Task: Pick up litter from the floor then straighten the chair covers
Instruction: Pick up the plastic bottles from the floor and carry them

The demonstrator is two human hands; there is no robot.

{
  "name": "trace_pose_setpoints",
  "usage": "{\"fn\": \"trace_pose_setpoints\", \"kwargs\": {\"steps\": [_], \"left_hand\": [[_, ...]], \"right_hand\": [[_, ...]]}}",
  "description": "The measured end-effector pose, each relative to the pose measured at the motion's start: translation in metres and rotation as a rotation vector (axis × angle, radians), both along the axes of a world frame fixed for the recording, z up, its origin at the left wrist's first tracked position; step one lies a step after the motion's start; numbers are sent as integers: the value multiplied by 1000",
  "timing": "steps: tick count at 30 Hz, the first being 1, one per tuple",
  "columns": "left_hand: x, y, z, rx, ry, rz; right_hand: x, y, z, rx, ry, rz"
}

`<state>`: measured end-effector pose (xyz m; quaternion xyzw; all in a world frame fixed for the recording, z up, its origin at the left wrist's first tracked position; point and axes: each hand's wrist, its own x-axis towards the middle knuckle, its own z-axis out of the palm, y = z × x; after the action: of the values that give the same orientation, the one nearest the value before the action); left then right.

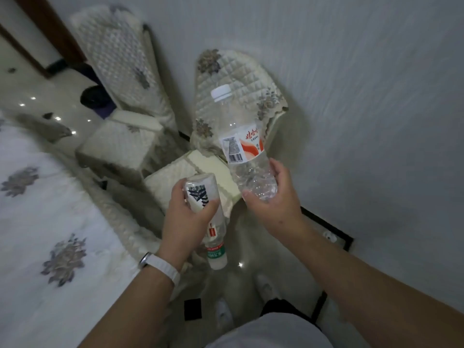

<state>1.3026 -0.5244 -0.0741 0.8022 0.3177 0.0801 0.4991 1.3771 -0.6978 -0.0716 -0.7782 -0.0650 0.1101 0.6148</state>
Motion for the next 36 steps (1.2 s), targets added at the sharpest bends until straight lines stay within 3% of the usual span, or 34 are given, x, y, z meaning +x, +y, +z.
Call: {"fn": "trace_pose_setpoints", "kwargs": {"steps": [7,12,20,36], "left_hand": [[-32,27,29,73,-5,327],[-106,43,50,99,-12,602],[-266,47,61,52,-84,1034],[-600,65,35,5,-207,1417]], "right_hand": [[35,56,6,-7,-15,387],[-1,111,13,-8,-44,675],[-129,177,20,-60,-93,1069],[-460,260,14,-141,-196,1430]]}}
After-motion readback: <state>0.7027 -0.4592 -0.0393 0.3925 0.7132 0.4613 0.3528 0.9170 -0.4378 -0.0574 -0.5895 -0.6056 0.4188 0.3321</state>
